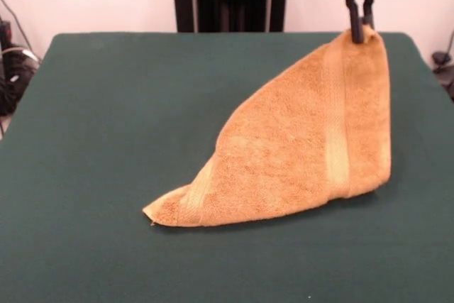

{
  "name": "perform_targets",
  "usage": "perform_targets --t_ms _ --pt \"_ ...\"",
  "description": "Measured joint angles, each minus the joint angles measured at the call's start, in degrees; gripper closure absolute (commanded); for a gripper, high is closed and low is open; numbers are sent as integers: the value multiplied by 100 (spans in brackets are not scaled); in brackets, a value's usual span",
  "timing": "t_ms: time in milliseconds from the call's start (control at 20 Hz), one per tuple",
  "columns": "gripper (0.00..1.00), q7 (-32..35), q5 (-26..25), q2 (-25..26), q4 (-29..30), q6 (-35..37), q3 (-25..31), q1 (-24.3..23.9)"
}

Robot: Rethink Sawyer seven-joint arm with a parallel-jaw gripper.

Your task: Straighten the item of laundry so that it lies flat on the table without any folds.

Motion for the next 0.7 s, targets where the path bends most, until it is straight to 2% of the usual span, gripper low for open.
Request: perform_targets --t_ms 400,700 --pt "100 0 160 -669 212 -442 71 -285" --pt "100 0 229 -889 191 -779 -93 -9"
